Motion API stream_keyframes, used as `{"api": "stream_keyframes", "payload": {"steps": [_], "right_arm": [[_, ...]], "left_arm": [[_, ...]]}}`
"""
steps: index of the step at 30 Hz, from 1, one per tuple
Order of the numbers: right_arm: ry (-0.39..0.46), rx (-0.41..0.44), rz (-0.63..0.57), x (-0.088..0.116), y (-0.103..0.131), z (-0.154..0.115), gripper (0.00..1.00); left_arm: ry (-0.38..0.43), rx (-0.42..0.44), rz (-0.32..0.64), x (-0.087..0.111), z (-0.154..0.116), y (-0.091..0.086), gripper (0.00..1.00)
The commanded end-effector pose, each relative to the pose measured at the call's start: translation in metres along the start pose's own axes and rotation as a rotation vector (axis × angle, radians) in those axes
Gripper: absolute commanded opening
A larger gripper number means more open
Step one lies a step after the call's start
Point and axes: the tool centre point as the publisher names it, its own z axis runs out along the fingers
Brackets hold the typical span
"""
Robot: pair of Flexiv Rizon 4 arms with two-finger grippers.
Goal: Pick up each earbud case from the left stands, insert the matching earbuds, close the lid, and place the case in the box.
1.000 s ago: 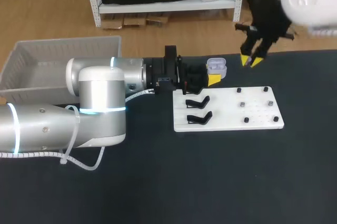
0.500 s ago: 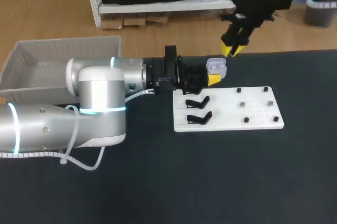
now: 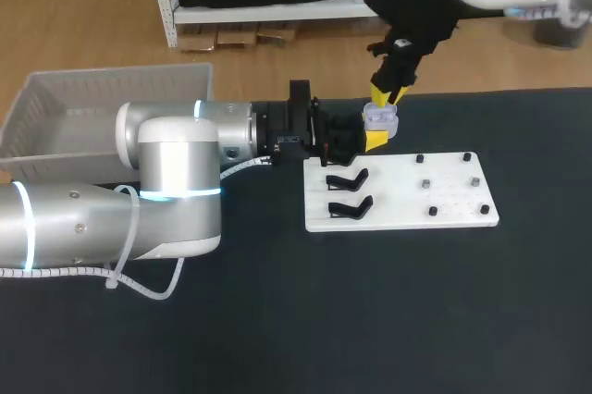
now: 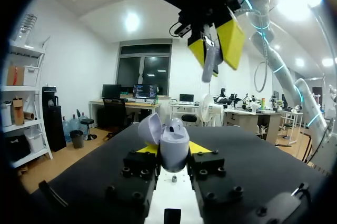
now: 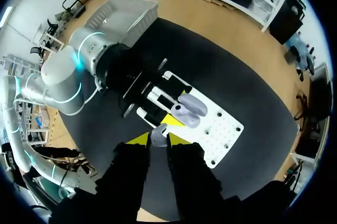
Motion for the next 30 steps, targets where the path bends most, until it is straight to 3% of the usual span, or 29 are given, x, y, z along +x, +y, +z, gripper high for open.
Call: {"api": "stream_keyframes", "payload": {"steps": [1, 9, 30], "right_arm": [[0.002, 0.021, 0.000, -0.007, -0.001, 0.012, 0.00], [-0.016, 0.085, 0.020, -0.009, -0.009, 0.028, 0.00], [0.025, 0.098, 0.018, -0.009, -0.018, 0.037, 0.00]], "left_arm": [[-0.003, -0.001, 0.002, 0.001, 0.000, 0.000, 0.00], [-0.003, -0.001, 0.002, 0.001, 0.000, 0.000, 0.00], [-0.003, -0.001, 0.002, 0.001, 0.000, 0.000, 0.00]]}}
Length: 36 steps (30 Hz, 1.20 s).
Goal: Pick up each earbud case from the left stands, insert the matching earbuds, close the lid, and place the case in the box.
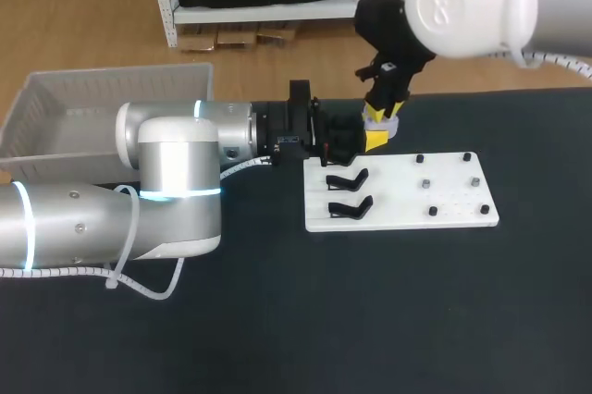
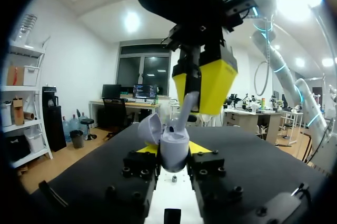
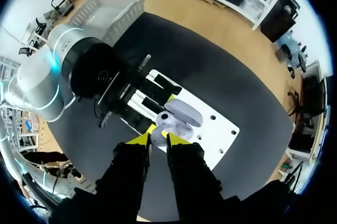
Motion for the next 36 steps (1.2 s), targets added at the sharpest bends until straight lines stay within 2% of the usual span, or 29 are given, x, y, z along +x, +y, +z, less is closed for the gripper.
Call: {"api": "stream_keyframes", "payload": {"steps": [1, 36], "right_arm": [[0.010, -0.001, -0.003, -0.004, 0.000, 0.001, 0.00], [0.038, 0.017, -0.022, -0.010, -0.002, 0.013, 0.00]], "left_arm": [[-0.003, -0.001, 0.002, 0.001, 0.000, 0.000, 0.00], [-0.003, -0.001, 0.002, 0.001, 0.000, 0.000, 0.00]]}}
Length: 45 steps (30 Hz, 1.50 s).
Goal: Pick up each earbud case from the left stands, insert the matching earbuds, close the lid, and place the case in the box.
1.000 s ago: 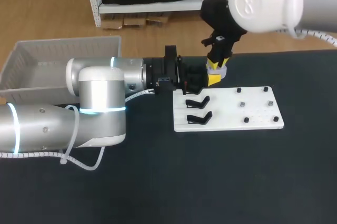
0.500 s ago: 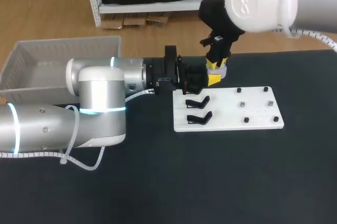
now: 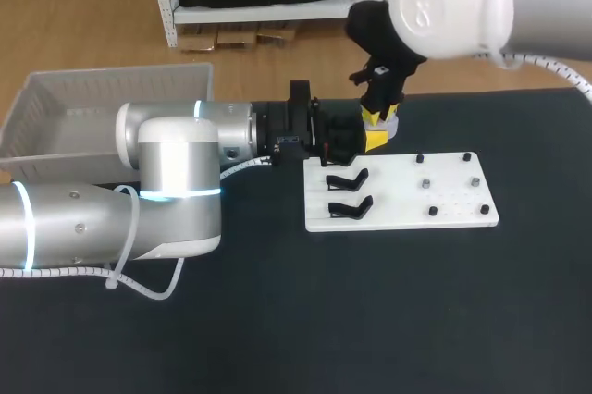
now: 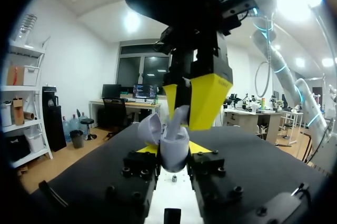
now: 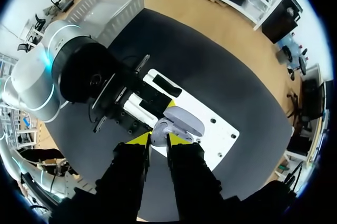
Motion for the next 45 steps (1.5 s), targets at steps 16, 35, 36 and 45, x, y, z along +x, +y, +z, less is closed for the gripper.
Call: {"api": "stream_keyframes", "payload": {"steps": [16, 35, 36, 45], "right_arm": [[0.031, 0.034, -0.023, -0.0016, 0.0018, 0.0048, 0.00], [0.022, 0.044, -0.016, -0.0016, 0.0015, 0.0016, 0.24], [0.022, 0.044, -0.015, -0.0014, 0.0013, 0.0015, 0.24], [0.014, 0.046, -0.006, -0.0016, -0.0004, -0.0006, 0.27]], "left_arm": [[-0.004, -0.001, 0.002, 0.0002, 0.0001, 0.0001, 0.00], [-0.004, -0.001, 0.002, 0.0002, 0.0001, 0.0001, 0.00], [-0.004, -0.001, 0.002, 0.0002, 0.0001, 0.0001, 0.00], [-0.004, -0.001, 0.002, 0.0002, 0.0001, 0.0001, 0.00]]}}
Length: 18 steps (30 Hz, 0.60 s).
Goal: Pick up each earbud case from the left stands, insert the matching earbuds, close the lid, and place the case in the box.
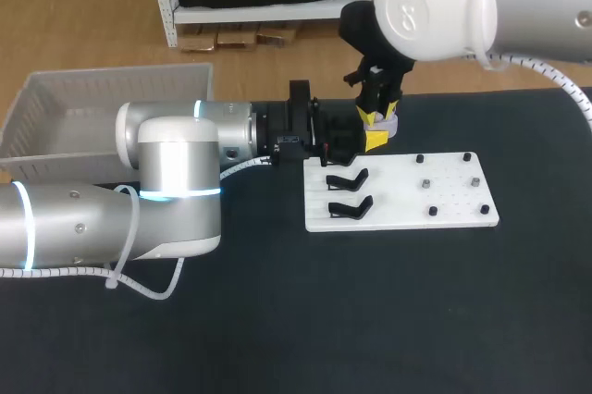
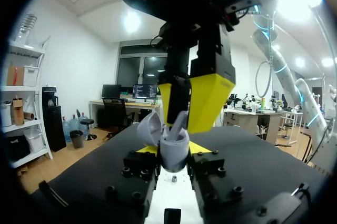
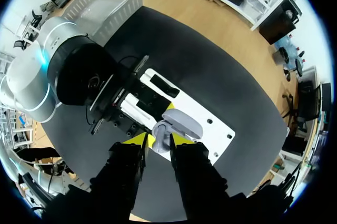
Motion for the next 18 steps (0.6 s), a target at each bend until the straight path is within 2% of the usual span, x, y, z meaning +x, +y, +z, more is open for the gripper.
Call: {"api": "stream_keyframes", "payload": {"steps": [1, 6, 8, 10, 11, 18], "right_arm": [[-0.005, 0.003, 0.002, 0.0019, 0.0005, -0.0002, 0.27], [-0.007, 0.000, 0.005, 0.0017, 0.0002, 0.0000, 0.25], [-0.008, -0.001, 0.006, 0.0014, 0.0000, 0.0001, 0.18], [-0.007, -0.001, 0.006, 0.0012, -0.0002, 0.0001, 0.04], [-0.007, -0.001, 0.005, 0.0012, -0.0002, 0.0000, 0.00], [-0.003, 0.009, -0.002, 0.0006, -0.0013, -0.0035, 0.00]], "left_arm": [[-0.003, -0.002, 0.002, 0.0006, 0.0002, 0.0001, 0.00], [-0.003, -0.002, 0.002, 0.0006, 0.0002, 0.0001, 0.00], [-0.003, -0.002, 0.002, 0.0006, 0.0002, 0.0001, 0.00], [-0.003, -0.002, 0.002, 0.0006, 0.0002, 0.0001, 0.00], [-0.003, -0.002, 0.002, 0.0006, 0.0002, 0.0001, 0.00], [-0.003, -0.002, 0.002, 0.0006, 0.0002, 0.0001, 0.00]]}}
